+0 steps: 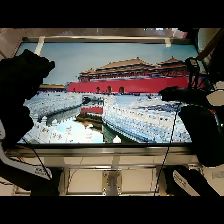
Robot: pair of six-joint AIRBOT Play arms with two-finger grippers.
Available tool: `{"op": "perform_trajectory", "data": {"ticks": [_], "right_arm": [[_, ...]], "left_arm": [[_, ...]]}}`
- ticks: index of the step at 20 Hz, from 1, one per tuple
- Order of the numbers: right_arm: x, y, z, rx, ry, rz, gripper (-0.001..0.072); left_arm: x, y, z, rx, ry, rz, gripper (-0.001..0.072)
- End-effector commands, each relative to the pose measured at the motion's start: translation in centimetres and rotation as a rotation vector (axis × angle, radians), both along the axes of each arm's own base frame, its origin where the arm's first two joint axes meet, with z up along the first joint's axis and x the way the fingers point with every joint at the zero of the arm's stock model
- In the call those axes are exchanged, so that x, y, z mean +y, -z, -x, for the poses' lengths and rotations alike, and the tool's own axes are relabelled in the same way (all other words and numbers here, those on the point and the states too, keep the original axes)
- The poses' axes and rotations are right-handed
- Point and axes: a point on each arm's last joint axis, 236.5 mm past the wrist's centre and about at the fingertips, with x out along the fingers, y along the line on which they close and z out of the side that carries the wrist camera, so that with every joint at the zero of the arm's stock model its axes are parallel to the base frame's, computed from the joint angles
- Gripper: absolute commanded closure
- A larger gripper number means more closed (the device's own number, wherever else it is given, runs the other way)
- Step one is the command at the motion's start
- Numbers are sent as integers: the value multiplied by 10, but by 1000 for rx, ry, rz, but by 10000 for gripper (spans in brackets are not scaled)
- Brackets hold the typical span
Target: Fold the clothes and pants, and hang the long-sleeved shirts on hangers.
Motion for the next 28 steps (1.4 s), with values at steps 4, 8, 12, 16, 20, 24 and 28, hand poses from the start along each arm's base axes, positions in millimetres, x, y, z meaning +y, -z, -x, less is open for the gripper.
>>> {"op": "perform_trajectory", "data": {"ticks": [4,8,12,16,20,24,28], "right_arm": [[9,-7,-1,-5,3,-60,703],[9,-6,1,3,-2,-57,683],[9,-6,1,3,-2,-57,475],[6,-13,-2,-16,-2,-40,467],[-21,-57,-5,-94,-26,164,470],[-76,-104,22,-62,-5,471,470],[-141,-145,56,5,131,703,469]], "left_arm": [[24,47,-31,-47,25,-18,99],[36,45,-44,-90,49,-71,100],[35,60,-40,-49,45,-56,460],[32,55,-26,23,78,-56,697],[7,-14,-14,-15,120,-79,697],[-86,-123,-25,-274,297,-49,697],[-265,-202,-24,-558,631,212,697]]}}
